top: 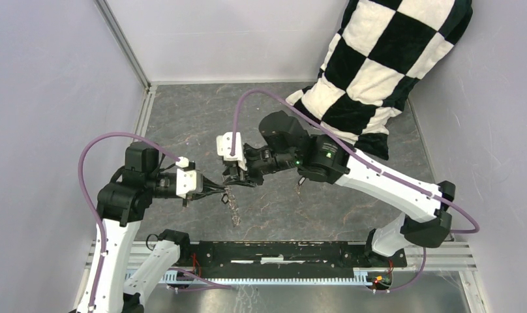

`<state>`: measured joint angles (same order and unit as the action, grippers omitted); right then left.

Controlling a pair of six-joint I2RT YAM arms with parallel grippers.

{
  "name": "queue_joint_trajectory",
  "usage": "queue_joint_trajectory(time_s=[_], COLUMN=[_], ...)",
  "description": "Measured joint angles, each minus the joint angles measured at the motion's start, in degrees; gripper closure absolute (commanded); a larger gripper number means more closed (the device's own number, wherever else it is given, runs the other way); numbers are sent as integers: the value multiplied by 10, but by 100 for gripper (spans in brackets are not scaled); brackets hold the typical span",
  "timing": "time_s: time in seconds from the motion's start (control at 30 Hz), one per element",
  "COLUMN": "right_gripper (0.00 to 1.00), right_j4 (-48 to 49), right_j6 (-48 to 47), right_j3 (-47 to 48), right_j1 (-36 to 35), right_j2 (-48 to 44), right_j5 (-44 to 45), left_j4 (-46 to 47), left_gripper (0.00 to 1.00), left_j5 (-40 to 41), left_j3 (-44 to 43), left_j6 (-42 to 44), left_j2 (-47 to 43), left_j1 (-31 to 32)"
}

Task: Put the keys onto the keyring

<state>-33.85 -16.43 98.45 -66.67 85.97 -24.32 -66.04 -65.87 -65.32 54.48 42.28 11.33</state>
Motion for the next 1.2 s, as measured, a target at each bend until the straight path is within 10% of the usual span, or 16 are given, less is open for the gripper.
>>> queue_joint_trajectory(time_s=[0.77, 1.2], right_gripper=[73, 100], right_j4=[-85, -85], right_j6=[-30, -28], right_j3=[37, 37], right_j1=[-23, -26], right_j2=[48, 54], right_j5=[0, 15], left_j4=[-17, -41], left_gripper=[98, 98], left_j5=[13, 13], left_j3=[-15, -20], left_j6=[24, 58], left_j2=[3, 3], left_j1=[0, 0])
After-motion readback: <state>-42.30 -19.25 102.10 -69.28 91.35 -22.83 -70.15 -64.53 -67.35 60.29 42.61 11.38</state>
